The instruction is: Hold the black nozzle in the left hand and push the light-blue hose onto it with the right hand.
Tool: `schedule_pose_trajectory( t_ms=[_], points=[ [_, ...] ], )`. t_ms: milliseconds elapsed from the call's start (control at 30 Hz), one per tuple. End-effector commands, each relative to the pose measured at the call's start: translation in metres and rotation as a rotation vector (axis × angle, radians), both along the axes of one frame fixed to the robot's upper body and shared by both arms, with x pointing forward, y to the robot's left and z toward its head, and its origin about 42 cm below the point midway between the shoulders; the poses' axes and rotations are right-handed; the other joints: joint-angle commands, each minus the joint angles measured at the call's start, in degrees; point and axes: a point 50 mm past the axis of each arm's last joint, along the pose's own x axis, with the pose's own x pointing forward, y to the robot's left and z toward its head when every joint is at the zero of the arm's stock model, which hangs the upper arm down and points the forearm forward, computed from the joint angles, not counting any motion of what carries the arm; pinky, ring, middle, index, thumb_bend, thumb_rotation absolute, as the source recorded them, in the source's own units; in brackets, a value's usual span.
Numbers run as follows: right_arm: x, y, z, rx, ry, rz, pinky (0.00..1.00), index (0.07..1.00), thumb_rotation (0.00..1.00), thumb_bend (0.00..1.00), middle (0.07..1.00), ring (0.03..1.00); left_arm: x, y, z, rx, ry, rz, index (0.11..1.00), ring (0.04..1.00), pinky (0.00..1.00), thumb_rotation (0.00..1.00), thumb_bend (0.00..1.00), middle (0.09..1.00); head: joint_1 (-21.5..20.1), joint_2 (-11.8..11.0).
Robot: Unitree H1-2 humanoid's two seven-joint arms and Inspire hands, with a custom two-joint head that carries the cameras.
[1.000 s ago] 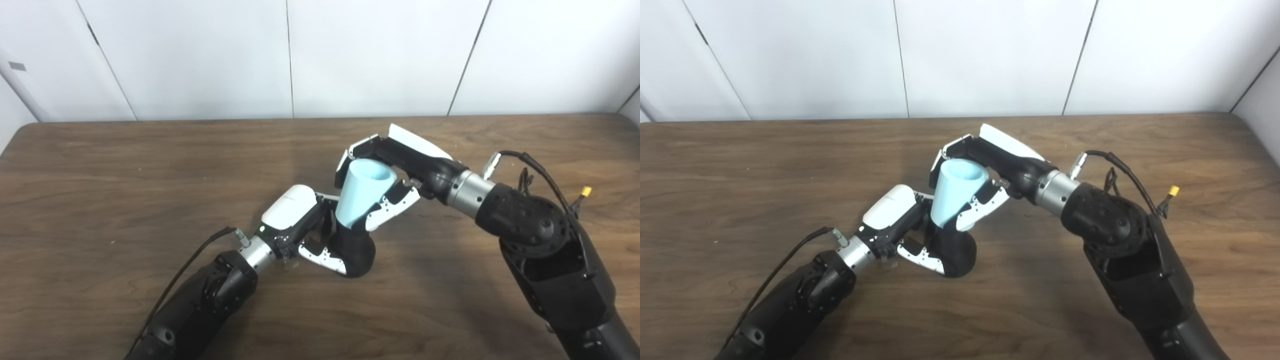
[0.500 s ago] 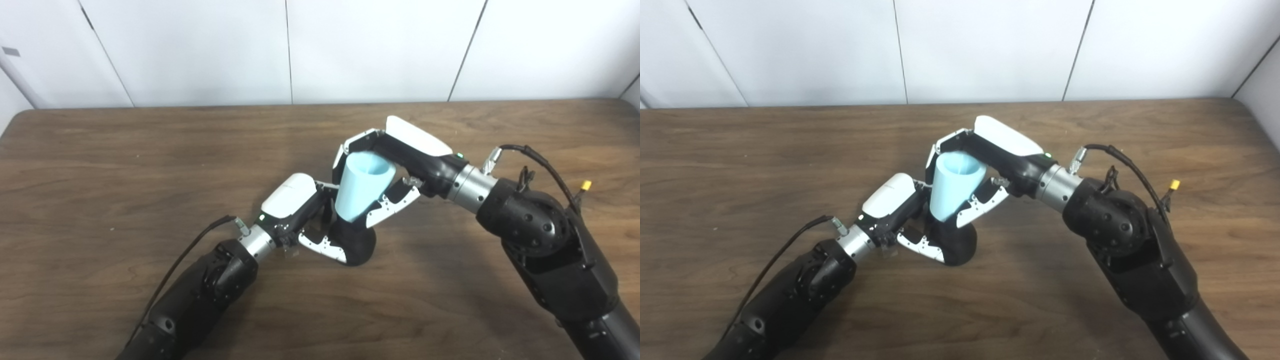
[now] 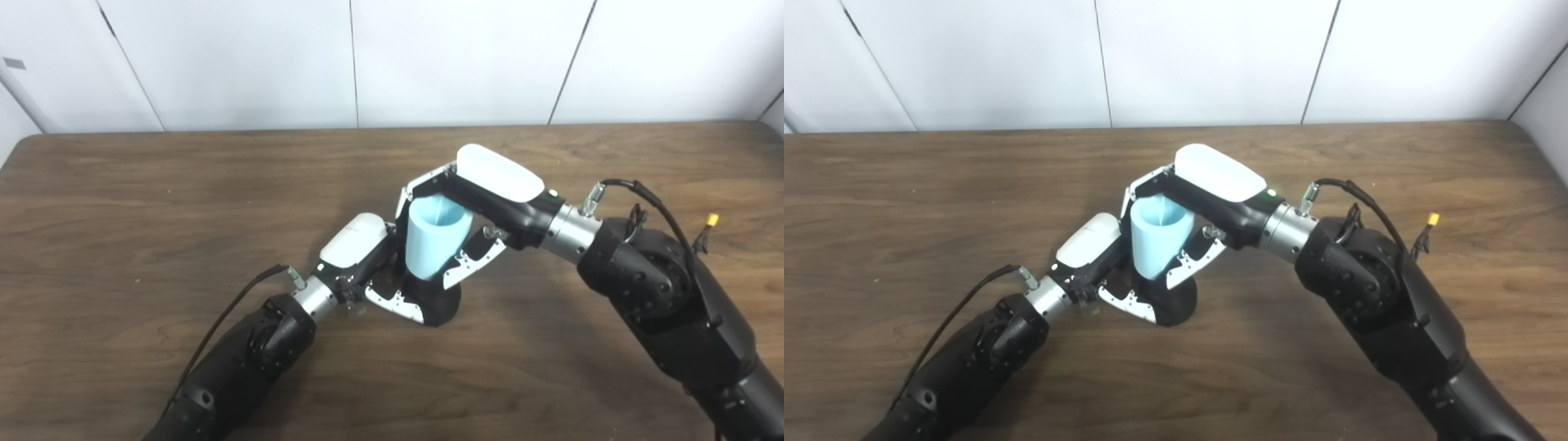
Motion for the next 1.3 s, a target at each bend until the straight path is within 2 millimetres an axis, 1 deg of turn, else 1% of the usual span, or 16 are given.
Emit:
schedule_pose_trajectory(
  t_ms=[0,267,500,667,800,1000,1267],
  points=[
    [-0.006,0.001,-0.023,-0.146,0.035,0.061,0.31,0.508,0.0,0.52,0.472,0.403,-0.038,0.008,-0.061,0.192,0.222,-0.024,0.515,0.372,0.26,0.0,0.5,0.432,0.0,0.0],
    [-0.004,-0.005,-0.026,-0.221,-0.033,0.053,0.32,0.522,0.0,0.52,0.471,0.403,-0.04,0.009,-0.059,0.197,0.235,-0.02,0.515,0.369,0.26,0.0,0.5,0.434,0.2,0.4],
    [-0.001,-0.008,-0.027,-0.204,-0.079,0.049,0.33,0.505,0.0,0.52,0.481,0.41,-0.04,0.01,-0.059,0.207,0.233,-0.023,0.517,0.362,0.25,0.0,0.5,0.435,0.0,0.6],
    [0.001,-0.01,-0.028,-0.182,-0.067,0.036,0.33,0.504,0.0,0.52,0.475,0.411,-0.04,0.011,-0.059,0.201,0.232,-0.022,0.518,0.366,0.26,0.0,0.5,0.437,0.0,0.6],
    [0.002,-0.01,-0.031,-0.12,-0.011,-0.017,0.33,0.502,0.0,0.52,0.483,0.409,-0.04,0.012,-0.059,0.205,0.23,-0.022,0.517,0.366,0.26,0.0,0.5,0.437,-0.2,0.6],
    [-0.005,-0.008,-0.04,-0.014,0.172,-0.173,0.33,0.51,0.0,0.52,0.491,0.394,-0.04,0.011,-0.059,0.189,0.241,-0.02,0.521,0.363,0.26,0.0,0.5,0.442,-0.1,0.7],
    [-0.014,-0.007,-0.054,0.034,0.275,-0.195,0.34,0.509,0.0,0.52,0.495,0.401,-0.039,0.011,-0.057,0.193,0.231,-0.019,0.521,0.363,0.26,0.0,0.5,0.443,-0.1,0.8]
  ],
)
